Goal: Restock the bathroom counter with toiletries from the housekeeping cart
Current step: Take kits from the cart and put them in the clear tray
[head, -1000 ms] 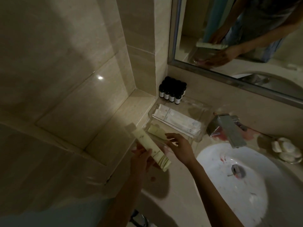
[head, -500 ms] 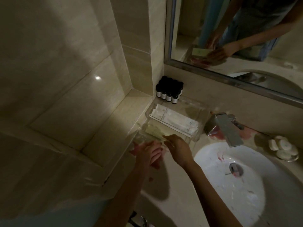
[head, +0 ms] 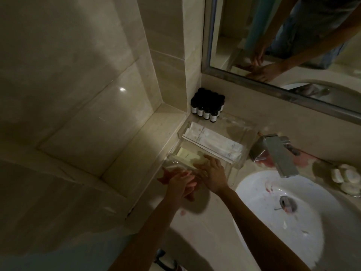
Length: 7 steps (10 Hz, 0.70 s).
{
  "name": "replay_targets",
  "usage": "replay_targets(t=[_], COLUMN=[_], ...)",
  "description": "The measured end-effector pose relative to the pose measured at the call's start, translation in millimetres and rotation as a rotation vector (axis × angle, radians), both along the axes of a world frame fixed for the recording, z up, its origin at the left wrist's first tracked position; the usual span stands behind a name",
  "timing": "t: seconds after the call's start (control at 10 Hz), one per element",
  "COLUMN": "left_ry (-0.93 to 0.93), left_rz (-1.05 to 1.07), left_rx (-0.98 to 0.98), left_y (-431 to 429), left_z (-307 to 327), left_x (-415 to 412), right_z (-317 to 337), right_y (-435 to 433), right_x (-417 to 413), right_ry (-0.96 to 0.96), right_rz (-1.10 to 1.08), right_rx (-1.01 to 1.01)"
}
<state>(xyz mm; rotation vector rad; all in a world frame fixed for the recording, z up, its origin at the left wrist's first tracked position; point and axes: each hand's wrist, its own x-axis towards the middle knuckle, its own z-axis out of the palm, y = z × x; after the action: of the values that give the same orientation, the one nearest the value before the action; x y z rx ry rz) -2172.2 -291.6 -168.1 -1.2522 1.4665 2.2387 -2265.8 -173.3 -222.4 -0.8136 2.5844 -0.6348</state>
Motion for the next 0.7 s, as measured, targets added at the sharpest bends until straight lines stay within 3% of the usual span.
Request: replay_targets(t=[0.1, 0.2, 0.3, 0.5, 0.7], left_ry=[-0.031, -0.052, -0.078, -0.047, -0.04], left_rz=[-0.003, 0.011, -0.006, -0.003, -0.162], left_rx=[-0.003, -0.004, -0.042, 0.004, -0.132], left_y=[1.5, 2.5, 3.0, 1.8, 8.6], left_z=[3.0, 7.0, 5.2, -3.9, -2.7], left_x=[-1.6, -3.8, -9.8, -14.2, -23.3], right_z=[6.5, 4.6, 6.1, 9.0, 4.8], right_y=[-2.9, -4.8, -4.9, -4.1, -2.6], right_x=[-4.2, -9.8, -13.7, -17.3, -14.8], right_ry=[-0.059, -0.01, 0.019, 0.07, 0.15], right_rz=[-0.016, -0.101, -0.195, -0.106, -0.046], right_rx=[0.017, -0.053, 0.008, 0.12, 0.178])
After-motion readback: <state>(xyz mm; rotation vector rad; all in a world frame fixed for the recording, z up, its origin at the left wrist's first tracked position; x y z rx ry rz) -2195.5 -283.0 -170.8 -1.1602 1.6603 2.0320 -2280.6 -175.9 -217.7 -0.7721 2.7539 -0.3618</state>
